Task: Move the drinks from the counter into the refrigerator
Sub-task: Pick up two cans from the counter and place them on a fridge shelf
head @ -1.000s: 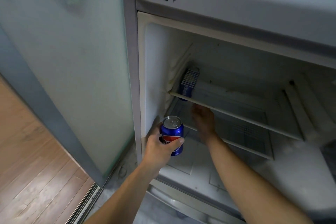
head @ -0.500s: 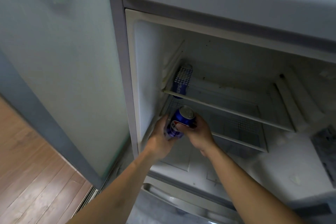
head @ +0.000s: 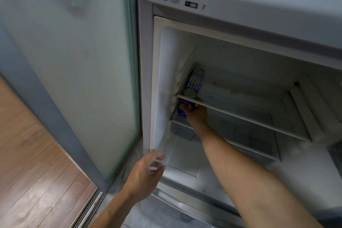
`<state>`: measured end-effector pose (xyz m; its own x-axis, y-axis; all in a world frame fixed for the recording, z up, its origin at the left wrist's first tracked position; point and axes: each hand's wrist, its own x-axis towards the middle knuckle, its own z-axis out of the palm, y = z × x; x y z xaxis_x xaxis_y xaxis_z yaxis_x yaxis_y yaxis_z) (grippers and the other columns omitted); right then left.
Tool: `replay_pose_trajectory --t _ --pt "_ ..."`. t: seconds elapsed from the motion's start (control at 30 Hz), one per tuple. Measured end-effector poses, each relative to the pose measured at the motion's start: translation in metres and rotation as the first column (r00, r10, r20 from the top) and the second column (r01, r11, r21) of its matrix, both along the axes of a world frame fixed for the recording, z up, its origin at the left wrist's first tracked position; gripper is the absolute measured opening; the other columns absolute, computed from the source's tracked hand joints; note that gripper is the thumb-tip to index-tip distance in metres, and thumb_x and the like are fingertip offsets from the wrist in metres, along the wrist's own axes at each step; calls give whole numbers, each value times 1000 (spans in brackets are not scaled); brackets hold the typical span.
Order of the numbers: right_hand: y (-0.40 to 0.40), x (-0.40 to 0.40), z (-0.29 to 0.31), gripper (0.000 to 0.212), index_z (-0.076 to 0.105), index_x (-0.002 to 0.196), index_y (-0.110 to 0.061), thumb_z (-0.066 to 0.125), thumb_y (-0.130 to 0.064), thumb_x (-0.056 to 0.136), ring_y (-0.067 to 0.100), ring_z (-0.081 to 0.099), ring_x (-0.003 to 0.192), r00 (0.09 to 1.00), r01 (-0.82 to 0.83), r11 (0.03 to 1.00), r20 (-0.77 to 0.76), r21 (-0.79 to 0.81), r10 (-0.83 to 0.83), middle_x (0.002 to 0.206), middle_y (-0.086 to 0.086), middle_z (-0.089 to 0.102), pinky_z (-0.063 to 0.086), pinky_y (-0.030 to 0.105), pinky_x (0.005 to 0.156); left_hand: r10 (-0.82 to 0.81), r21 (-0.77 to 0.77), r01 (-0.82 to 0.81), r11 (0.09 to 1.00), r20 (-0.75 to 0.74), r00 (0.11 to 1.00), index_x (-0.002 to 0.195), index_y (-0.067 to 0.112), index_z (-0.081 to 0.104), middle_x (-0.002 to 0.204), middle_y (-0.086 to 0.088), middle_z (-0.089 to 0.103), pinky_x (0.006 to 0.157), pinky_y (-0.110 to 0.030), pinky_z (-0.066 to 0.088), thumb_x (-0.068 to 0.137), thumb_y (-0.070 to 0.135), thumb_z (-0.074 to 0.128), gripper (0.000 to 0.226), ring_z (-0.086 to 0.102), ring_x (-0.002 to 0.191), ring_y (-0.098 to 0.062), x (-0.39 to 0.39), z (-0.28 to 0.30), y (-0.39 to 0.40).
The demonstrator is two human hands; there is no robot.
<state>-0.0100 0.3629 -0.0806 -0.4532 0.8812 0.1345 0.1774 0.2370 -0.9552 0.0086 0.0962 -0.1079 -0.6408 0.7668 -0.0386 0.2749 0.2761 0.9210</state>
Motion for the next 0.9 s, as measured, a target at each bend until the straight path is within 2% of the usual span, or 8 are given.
replay_pose_trajectory --t 0.07,0.33,0.5,0.57,0.63,0.73,0.8,0.9 --pt "0 -6 -5 41 63 120 5 75 -16 88 30 62 112 998 25 999 48 39 -27 120 22 67 33 -5 72 11 26 -11 1000 -19 1000 117 42 57 117 16 62 79 -11 52 95 10 62 39 61 101 4 -2 -2 -8" --pt "10 1 -10 35 54 131 2 53 -10 98 32 55 125 936 6 998 352 -61 16 133 19 59 41 28 97 34 90 -31 995 -30 999 111 31 66 111 7 62 71 -13 53 90 0 64 37 66 94 -6 -3 -10 -41" --pt "-16 22 2 34 60 129 -11 53 -9 95 20 60 113 958 -16 999 288 45 2 120 5 65 39 18 85 23 117 -21 993 -18 1000 108 30 67 109 7 62 69 -13 53 90 -4 63 39 66 92 -5 -1 -12 -46" --pt "-30 39 -1 33 59 127 -13 53 -9 95 19 60 103 962 16 1000 271 8 -17 111 3 63 43 23 82 27 140 -29 990 13 1000 106 28 67 107 3 63 68 -12 52 89 -6 64 38 65 90 -5 2 -16 -43" --pt "-44 65 -10 21 65 111 -12 55 -9 93 18 63 87 969 57 998 240 36 -64 98 3 68 46 24 74 33 156 -38 987 31 999 104 25 67 103 -1 65 65 -10 50 88 -6 64 36 64 86 -4 5 -22 -38" --pt "-65 116 -24 13 64 92 -30 62 -17 92 -3 59 72 969 59 998 238 22 -63 83 -18 64 44 10 60 -7 130 2 992 44 999 101 31 66 104 4 67 61 -9 50 90 -1 65 33 64 87 -1 12 -30 -27" --pt "-80 153 -31 14 65 91 -33 67 -19 91 0 62 75 976 80 996 209 -47 -68 85 -17 66 46 10 65 -50 93 47 995 35 998 102 30 65 106 7 67 64 -7 49 91 2 65 30 66 89 -3 20 -34 -20" --pt "-101 209 -34 11 68 99 -25 67 -18 91 12 63 81 977 157 976 168 -152 -131 89 -5 69 55 30 78 -111 72 111 991 -2 994 107 27 65 106 7 68 68 -4 48 92 6 66 26 66 91 -6 35 -34 -9"
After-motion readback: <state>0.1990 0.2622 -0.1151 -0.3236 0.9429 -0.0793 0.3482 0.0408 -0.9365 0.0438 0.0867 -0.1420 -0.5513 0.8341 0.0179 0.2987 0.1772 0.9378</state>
